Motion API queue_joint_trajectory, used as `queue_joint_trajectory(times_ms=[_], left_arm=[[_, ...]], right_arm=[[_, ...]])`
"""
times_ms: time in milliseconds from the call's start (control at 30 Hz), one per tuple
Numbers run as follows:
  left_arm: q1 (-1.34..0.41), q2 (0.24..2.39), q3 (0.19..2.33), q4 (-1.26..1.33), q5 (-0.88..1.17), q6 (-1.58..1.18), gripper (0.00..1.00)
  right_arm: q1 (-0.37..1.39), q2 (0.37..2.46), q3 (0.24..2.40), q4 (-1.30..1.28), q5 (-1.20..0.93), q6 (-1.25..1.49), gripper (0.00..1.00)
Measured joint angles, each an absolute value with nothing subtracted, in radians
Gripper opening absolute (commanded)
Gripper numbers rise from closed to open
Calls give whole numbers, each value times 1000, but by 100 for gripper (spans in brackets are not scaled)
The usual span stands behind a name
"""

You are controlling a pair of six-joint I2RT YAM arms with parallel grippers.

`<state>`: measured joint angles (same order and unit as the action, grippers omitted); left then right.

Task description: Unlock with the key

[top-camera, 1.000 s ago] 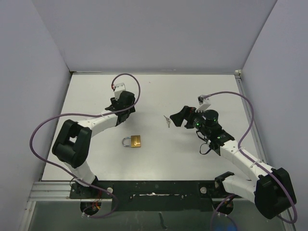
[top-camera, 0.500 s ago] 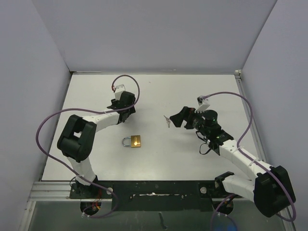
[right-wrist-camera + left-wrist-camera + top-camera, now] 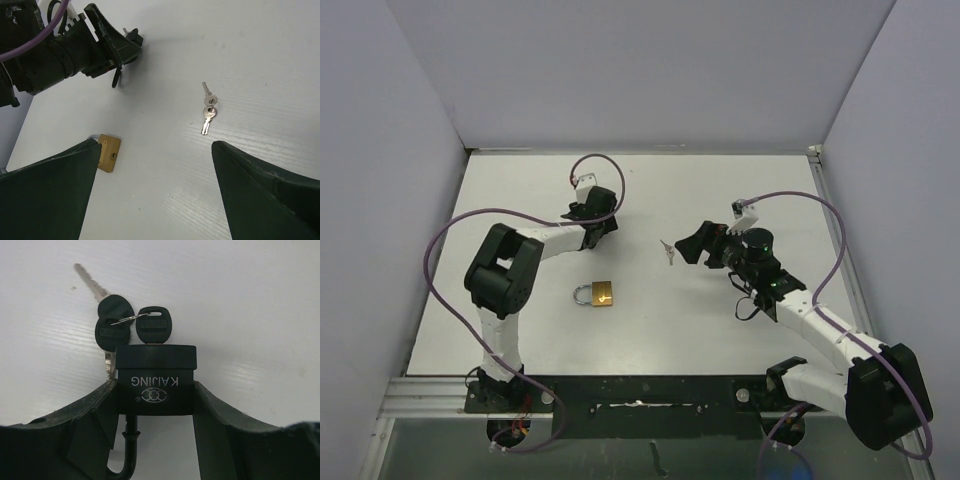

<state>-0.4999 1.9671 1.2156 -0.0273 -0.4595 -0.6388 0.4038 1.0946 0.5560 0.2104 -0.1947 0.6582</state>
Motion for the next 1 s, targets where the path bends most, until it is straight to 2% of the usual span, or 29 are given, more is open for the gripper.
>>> queue_joint_trajectory(times_ms=[600,800,1000], left_arm=[[-629,2134,1400,-3,-443,-727,2],[-631,2139,1403,15,-417,-728,35],[-629,2140,1396,49,-378,-725,57]], right_arm=[[385,1092,541,215,-206,662,98],[385,1090,540,215,-210,662,98],[385,1090,539,215,-214,662,98]])
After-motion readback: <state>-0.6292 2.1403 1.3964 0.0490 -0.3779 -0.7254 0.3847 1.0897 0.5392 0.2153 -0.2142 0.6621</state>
